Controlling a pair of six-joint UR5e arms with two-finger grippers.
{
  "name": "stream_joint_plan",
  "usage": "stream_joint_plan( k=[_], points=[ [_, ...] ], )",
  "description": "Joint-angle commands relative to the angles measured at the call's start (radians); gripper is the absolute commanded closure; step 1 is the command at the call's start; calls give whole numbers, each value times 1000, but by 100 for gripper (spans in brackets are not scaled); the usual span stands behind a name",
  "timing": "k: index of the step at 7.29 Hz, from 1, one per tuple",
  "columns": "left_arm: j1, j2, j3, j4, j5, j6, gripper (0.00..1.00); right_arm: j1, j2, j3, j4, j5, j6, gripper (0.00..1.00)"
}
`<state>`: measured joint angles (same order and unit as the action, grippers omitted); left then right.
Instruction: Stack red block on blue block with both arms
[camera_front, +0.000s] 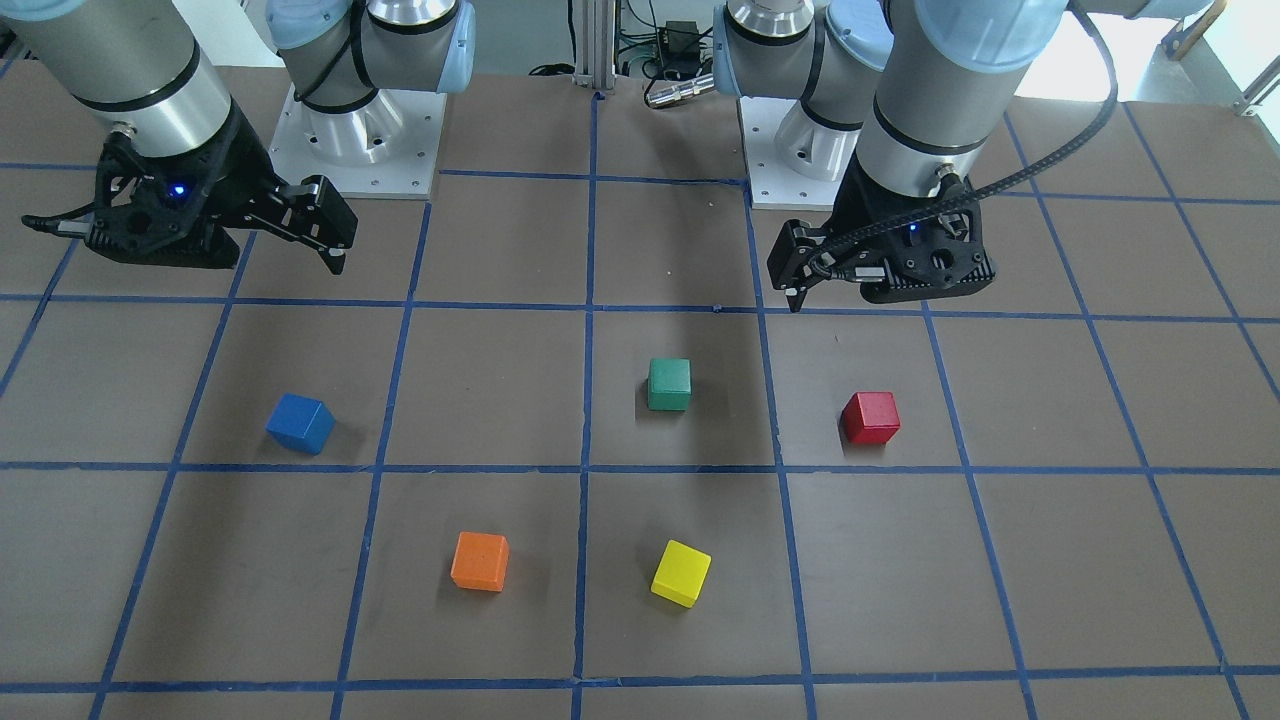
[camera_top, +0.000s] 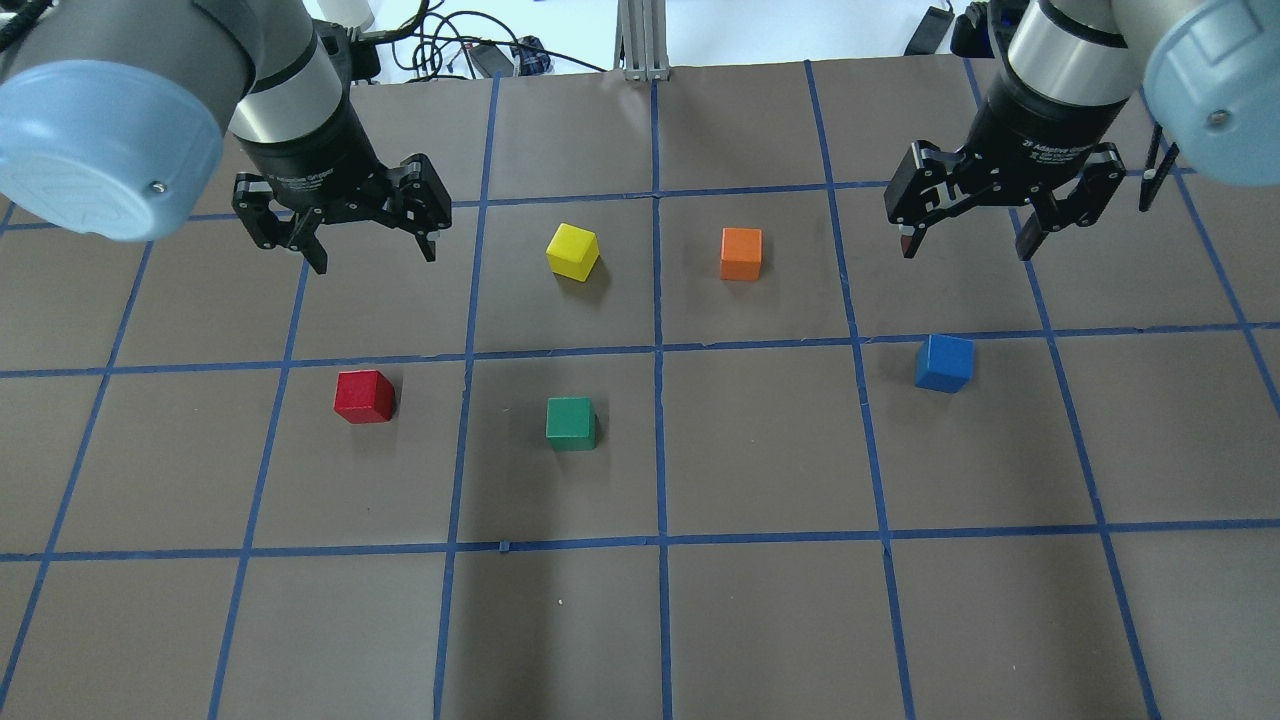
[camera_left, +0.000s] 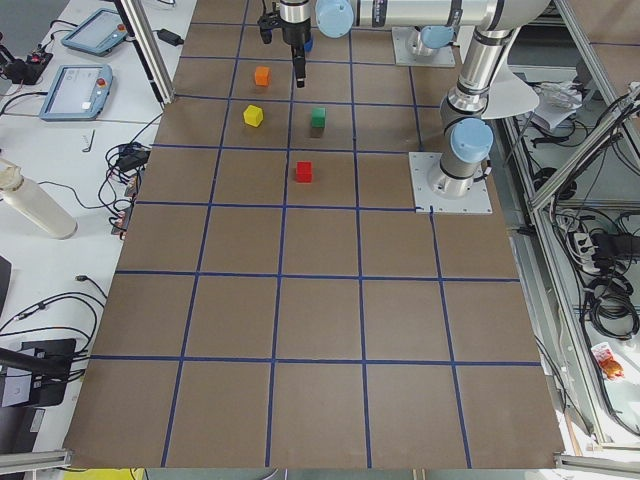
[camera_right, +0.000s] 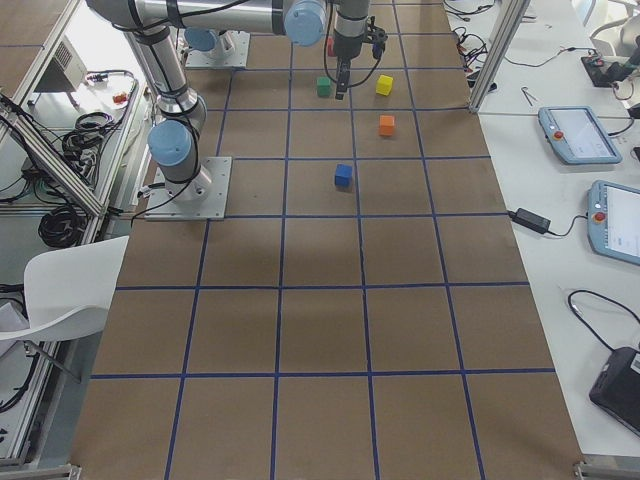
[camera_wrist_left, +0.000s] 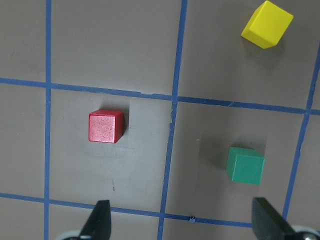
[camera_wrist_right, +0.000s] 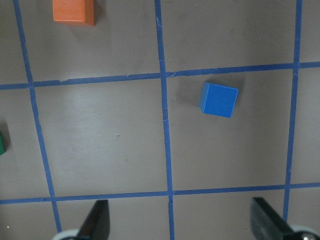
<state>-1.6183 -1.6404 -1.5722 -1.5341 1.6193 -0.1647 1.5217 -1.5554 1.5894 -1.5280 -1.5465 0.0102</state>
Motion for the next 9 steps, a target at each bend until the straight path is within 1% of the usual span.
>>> stream_joint_plan(
  k=[1, 5, 6, 7, 9],
  points=[
    [-2, -2, 0, 0, -1, -1, 0, 0, 5, -8, -3, 0, 1, 0],
    [-2, -19, -2, -1, -1, -3, 0, 0, 8, 3, -7, 11, 8, 0],
    [-5, -22, -5, -1, 1, -3, 0, 0, 41, -6, -9, 5, 8, 0],
    [-9, -22, -5, 0, 2, -4, 0, 0, 46, -8, -15, 0, 8, 0],
    [-9, -18, -3, 0, 5, -4, 0, 0, 38, -8, -14, 5, 8, 0]
  ],
)
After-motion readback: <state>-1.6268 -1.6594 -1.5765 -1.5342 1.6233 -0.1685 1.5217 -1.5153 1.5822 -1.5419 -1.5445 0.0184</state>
